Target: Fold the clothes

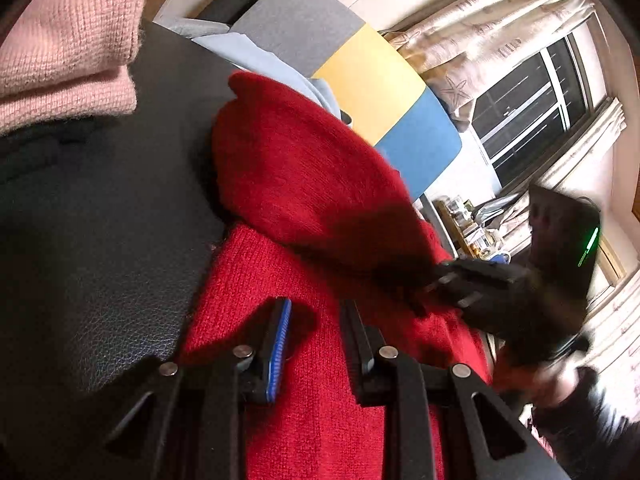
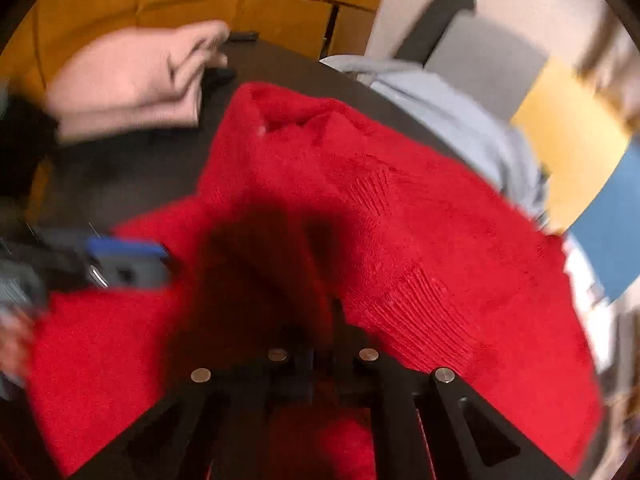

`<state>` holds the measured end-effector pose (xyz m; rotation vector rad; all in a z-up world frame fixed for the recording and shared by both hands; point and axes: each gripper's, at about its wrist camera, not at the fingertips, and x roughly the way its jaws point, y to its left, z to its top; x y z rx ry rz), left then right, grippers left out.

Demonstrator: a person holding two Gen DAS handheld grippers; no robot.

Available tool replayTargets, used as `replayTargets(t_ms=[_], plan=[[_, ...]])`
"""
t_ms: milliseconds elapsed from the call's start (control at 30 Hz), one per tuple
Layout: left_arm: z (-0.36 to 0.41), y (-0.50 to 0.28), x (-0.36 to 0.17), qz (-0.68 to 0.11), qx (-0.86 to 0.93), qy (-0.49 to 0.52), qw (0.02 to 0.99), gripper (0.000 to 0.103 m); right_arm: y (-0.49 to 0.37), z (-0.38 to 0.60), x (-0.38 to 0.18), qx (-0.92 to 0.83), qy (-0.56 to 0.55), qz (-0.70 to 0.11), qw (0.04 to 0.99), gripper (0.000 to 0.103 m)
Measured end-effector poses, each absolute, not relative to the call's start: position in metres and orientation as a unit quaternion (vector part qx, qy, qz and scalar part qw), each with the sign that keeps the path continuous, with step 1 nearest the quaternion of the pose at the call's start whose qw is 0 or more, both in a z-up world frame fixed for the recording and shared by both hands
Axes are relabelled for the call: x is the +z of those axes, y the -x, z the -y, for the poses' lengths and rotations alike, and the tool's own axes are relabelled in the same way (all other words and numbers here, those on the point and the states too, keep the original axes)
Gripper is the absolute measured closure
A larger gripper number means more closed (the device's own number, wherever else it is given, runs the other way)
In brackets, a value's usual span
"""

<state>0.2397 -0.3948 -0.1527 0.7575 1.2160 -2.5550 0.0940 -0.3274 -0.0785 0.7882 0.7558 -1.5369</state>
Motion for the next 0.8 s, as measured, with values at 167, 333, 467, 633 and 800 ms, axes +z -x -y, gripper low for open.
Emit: replayTargets(t_ms=[167,333,467,633,800], plan=[[0.395,-0.238,-0.150,-0.408,-0.867,-0.265,0.111,0.079,-0.049,0.324,-0.003,-0.599,-0.427,-0.090,0.672,0.097],[0.399,-0.226,-0.140,-0.410,-0.854,-0.299,0.115,0.075,0.004,0.305,0.071,-0.567,-0.414,0.103,0.705,0.097],[0.403,-0.212,-0.125,-0.389,-0.859,-0.309,0.120,0.072,0.060,0.272,0.086,-0.610,-0.404,0.185,0.656,0.097],[0.413,-0.203,-0.107,-0.331,-0.876,-0.309,0.166,0.070,0.125,0.217,0.030,-0.686,-0.446,0.201,0.538,0.097],[0.423,-0.168,-0.098,-0.257,-0.877,-0.350,0.207,0.065,0.160,0.177,-0.043,-0.700,-0.499,0.222,0.460,0.094]])
